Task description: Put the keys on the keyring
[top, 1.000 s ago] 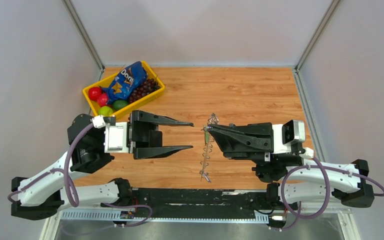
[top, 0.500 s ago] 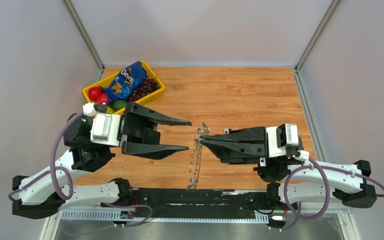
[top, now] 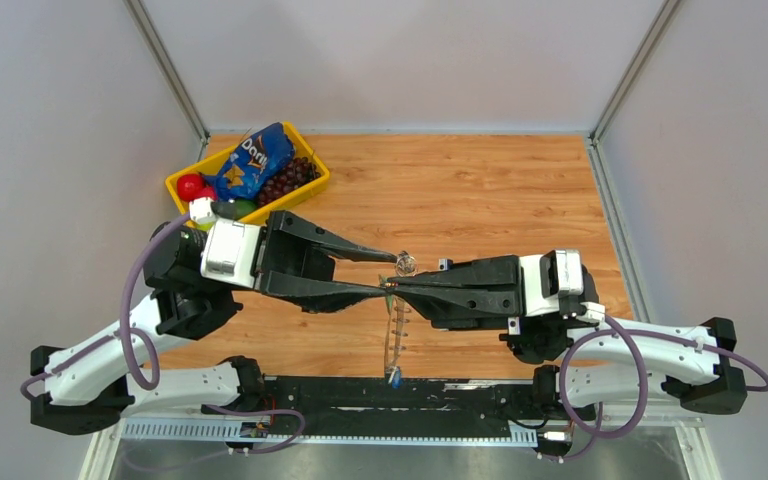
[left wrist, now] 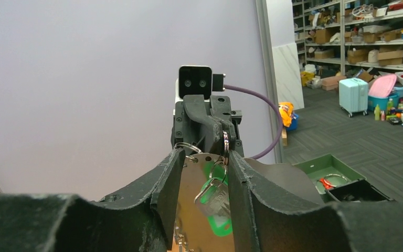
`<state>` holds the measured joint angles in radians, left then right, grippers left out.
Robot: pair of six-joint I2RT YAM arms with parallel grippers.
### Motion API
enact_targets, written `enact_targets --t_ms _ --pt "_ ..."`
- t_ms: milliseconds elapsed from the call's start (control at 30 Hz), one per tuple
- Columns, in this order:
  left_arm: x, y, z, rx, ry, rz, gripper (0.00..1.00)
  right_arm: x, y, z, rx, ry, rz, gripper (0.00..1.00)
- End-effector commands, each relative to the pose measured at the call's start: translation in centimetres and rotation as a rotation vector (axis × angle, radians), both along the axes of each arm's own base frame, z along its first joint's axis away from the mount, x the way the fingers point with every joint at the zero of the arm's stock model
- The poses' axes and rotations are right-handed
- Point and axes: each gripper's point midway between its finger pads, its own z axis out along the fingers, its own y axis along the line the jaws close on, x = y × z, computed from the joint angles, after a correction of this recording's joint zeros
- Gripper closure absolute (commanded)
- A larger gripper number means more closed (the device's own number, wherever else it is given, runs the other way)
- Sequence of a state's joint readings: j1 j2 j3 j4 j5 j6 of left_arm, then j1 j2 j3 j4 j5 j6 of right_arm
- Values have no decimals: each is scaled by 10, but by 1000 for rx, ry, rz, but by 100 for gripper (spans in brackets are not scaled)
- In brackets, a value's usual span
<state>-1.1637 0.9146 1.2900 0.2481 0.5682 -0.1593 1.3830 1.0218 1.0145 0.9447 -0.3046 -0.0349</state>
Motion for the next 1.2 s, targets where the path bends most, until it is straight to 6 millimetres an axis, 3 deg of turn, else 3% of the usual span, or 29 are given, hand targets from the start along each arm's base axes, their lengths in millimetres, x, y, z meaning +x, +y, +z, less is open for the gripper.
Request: enact_targets --t_ms 0,367,500,767,1033,1167 --pt "-10 13 16 -52 -27 -28 58 -6 -23 29 107 -22 6 100" --pt "-7 13 11 -38 -25 -8 77 -6 -25 31 128 -19 6 100" --pt "-5 12 9 -32 -19 3 96 -6 -23 31 126 -22 9 100" --pt "11 11 6 4 24 90 100 3 -20 25 40 27 -30 100" --pt "20 19 -5 48 58 161 100 26 -26 10 -99 139 -130 55" --pt "24 22 -16 105 81 193 100 37 -24 -2 -265 195 -190 46"
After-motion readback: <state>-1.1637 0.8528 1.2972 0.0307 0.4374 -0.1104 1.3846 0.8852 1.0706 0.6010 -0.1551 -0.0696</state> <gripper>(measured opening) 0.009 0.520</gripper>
